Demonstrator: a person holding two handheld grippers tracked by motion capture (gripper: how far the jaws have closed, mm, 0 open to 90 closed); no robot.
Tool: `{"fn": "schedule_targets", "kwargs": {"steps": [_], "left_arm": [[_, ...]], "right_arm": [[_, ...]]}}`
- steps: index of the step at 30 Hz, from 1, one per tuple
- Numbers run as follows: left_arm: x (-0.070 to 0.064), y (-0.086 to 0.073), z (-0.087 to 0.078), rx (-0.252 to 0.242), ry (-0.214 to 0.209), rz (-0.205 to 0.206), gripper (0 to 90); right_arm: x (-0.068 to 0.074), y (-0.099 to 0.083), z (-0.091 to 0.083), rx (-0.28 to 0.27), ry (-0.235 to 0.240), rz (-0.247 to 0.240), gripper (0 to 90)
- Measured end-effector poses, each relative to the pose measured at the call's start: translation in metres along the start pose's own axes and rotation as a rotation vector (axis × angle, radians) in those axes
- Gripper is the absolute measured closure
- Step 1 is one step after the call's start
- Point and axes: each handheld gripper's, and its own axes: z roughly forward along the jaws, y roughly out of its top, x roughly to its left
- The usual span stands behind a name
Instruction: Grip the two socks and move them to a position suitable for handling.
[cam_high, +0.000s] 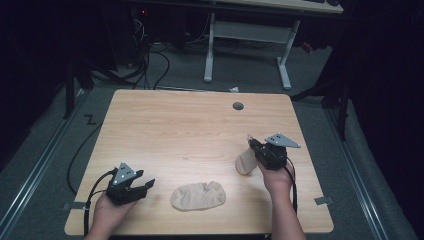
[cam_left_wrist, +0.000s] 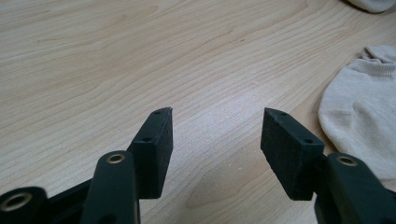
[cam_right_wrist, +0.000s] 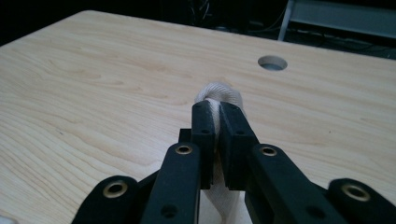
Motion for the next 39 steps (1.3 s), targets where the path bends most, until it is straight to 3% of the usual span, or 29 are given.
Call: {"fn": "schedule_targets", "kwargs": {"steps": [11,19,25,34,36,39], "left_arm": [[0.002,0.001,0.0,0.001,0.008,-0.002,44.2],[-0.001,0.0,0.001,0.005,0.004,0.009,44.3],[-0.002,0.001,0.001,0.002,-0.001,0.016,44.3],[-0.004,0.0,0.001,0.001,-0.007,0.018,44.3],[-0.004,0.0,0.0,0.003,-0.01,0.02,44.4],[-0.004,0.0,0.001,0.005,-0.011,0.024,44.4]], "right_arm": [[0.013,0.018,-0.025,-0.088,0.019,-0.017,85.4],[0.043,0.035,-0.031,-0.147,0.076,-0.063,85.4],[0.083,0.039,-0.003,-0.122,0.152,-0.094,85.4],[0.167,0.041,0.053,-0.089,0.303,-0.127,85.3],[0.179,0.041,0.06,-0.081,0.318,-0.135,85.3],[0.186,0.037,0.071,-0.052,0.328,-0.13,85.1]]}}
